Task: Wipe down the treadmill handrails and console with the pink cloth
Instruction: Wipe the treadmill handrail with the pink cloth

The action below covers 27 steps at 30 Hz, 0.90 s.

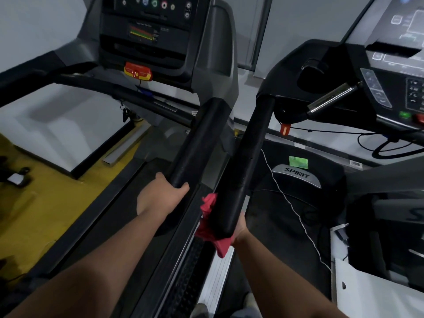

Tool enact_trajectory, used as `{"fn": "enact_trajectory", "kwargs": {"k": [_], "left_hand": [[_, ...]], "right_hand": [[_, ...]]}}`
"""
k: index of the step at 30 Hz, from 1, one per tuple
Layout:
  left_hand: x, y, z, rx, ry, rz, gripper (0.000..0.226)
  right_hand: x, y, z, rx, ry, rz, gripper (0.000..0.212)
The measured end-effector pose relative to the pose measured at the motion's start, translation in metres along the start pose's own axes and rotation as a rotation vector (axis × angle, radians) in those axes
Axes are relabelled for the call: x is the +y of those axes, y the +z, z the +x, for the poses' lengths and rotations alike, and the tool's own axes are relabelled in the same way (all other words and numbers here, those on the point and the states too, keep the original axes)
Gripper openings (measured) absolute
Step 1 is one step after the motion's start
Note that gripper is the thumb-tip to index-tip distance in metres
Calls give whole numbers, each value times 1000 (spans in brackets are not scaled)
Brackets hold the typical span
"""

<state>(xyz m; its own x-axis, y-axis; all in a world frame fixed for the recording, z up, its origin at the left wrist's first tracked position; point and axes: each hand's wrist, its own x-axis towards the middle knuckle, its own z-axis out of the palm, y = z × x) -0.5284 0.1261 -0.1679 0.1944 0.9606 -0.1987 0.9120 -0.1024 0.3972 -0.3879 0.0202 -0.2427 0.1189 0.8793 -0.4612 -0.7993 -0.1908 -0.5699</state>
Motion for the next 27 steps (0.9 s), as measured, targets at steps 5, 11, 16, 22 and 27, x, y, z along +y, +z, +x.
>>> {"fn": "enact_trajectory", "kwargs": {"k": [5, 11, 16, 22, 27], "left_hand": [[-1, -1, 0, -2, 5, -5, 55], [-2, 1, -1, 3, 11, -1, 58], [-1, 1, -2, 15, 7, 5, 58], [-4, 2, -4, 20, 15, -6, 56], [-7, 3, -5, 21, 22, -12, 58]], "right_hand": [[-13, -2, -4, 326, 33, -117, 39], [-34, 15, -36, 570, -191, -383, 31], [-31, 21, -58, 684, -427, -769, 12], [-19, 27, -74, 500, -725, -1518, 13], [-17, 51, -55, 370, -847, -2089, 21]]}}
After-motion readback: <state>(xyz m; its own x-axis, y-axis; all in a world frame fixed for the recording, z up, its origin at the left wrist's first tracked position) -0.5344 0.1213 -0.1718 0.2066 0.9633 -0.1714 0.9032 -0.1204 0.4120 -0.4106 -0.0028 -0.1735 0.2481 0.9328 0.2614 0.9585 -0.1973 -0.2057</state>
